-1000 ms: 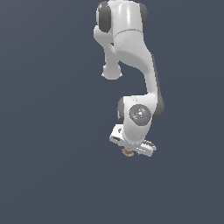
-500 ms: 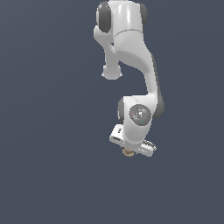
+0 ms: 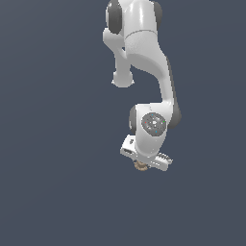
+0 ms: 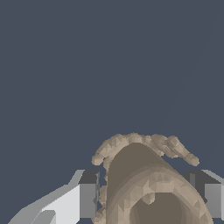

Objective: Pick up the object and move it to a goal position.

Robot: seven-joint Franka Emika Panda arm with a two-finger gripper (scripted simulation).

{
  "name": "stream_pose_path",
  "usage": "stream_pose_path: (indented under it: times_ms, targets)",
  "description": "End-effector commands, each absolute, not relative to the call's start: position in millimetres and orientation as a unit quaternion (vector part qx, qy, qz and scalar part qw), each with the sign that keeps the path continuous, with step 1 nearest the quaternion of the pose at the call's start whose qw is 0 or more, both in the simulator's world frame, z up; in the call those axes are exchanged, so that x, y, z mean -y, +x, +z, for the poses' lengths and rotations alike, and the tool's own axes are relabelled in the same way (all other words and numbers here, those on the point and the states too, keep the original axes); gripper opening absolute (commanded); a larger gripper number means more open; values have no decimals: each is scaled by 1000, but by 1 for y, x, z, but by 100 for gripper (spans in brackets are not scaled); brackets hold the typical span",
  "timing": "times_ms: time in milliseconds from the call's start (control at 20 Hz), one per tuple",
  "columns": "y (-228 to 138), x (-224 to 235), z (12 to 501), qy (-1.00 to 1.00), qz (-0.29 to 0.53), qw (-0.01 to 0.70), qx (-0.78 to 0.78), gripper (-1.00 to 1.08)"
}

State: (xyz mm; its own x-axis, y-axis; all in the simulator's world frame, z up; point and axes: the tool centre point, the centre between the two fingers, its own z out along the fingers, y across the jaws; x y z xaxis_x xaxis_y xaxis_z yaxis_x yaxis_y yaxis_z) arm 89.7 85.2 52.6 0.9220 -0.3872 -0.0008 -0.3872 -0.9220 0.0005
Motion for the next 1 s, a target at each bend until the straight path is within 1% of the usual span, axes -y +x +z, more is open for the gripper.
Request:
stream_pose_path:
  times_ms: [0,450,950]
  targets:
    - [87,-85,58,980,0,0,197,-100]
    - [63,-85,97,980,0,0,197,-100]
    - [18,-85,173,980,0,0,197,-100]
